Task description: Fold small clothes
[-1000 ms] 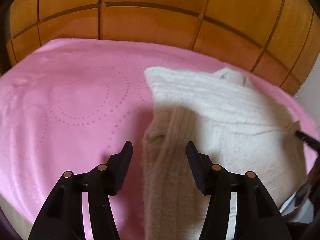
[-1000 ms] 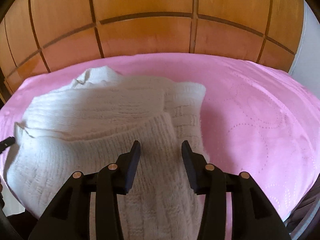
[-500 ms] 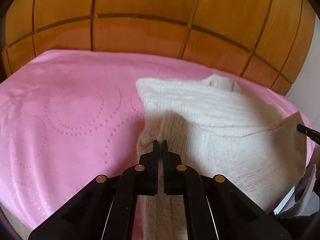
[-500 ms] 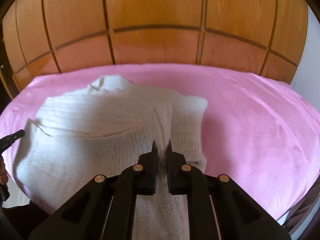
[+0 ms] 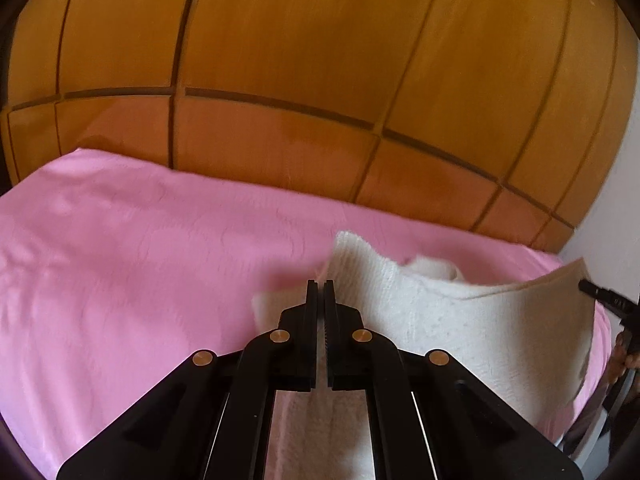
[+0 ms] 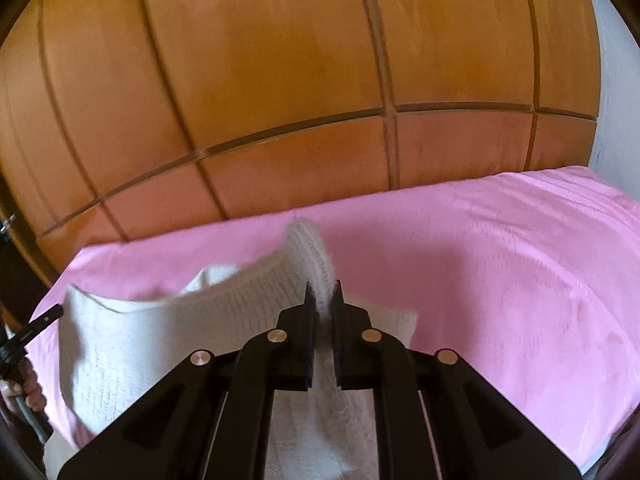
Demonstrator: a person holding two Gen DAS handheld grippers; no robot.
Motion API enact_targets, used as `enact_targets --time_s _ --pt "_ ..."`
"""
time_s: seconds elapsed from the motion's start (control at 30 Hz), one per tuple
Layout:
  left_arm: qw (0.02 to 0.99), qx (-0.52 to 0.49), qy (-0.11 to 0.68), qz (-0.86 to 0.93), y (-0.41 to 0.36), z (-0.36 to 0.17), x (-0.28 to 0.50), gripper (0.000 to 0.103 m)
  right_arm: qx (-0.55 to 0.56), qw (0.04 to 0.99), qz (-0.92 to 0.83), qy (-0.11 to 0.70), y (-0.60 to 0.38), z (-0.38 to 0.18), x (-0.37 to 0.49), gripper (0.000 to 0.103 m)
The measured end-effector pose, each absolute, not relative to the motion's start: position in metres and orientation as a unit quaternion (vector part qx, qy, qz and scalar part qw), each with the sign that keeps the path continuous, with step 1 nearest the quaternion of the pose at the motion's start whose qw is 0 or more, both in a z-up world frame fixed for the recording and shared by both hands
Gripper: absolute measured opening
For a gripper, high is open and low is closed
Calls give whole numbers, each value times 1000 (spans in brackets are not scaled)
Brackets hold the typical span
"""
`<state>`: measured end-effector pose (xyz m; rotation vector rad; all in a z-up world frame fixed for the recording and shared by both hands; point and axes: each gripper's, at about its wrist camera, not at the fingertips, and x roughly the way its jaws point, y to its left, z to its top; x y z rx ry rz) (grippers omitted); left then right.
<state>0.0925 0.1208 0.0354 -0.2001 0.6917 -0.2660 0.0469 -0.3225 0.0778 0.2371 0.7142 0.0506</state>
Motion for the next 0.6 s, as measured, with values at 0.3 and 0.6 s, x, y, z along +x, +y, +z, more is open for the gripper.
enact_targets --time_s 0.3,0.6 --pt "907 -58 411 -75 83 -14 176 1 110 897 -50 426 -331 -3 123 6" --pt "909 -49 407 -68 83 -9 153 2 110 907 -46 405 -325 -1 102 40"
